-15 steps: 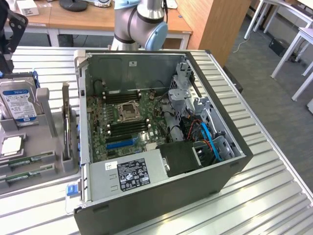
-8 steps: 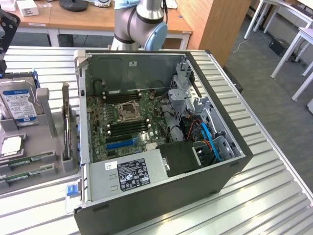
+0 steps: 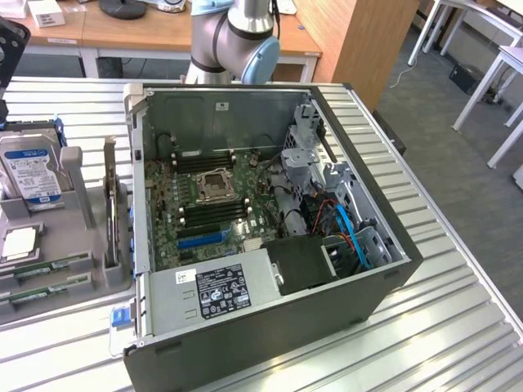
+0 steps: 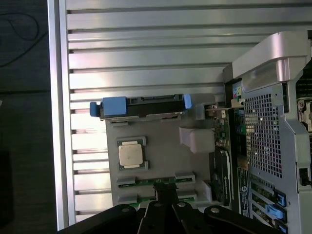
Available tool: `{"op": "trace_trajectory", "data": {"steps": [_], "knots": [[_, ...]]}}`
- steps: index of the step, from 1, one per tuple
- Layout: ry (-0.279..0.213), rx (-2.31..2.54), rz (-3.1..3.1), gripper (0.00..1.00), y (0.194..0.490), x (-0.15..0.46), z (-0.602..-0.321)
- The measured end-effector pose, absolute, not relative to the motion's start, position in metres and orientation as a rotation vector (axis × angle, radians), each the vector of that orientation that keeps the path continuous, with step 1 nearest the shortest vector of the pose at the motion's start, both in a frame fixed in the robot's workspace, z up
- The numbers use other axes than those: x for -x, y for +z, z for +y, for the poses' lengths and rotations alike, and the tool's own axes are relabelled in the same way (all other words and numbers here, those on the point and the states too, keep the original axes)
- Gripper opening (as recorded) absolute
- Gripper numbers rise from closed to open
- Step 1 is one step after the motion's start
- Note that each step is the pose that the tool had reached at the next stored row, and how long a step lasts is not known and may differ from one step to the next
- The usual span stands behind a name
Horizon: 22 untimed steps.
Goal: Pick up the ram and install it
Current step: 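Reach for the ram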
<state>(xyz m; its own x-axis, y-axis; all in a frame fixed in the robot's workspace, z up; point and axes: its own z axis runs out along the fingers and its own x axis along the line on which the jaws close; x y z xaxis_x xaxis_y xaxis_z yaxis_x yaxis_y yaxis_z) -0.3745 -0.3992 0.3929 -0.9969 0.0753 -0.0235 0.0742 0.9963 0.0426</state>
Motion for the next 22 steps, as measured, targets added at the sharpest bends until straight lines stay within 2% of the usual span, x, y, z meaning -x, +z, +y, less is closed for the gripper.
{"op": "trace_trajectory", "data": {"steps": [22], "knots": [[0.065, -0.118, 3.114, 0.11, 0.393, 0.373, -0.435]]}}
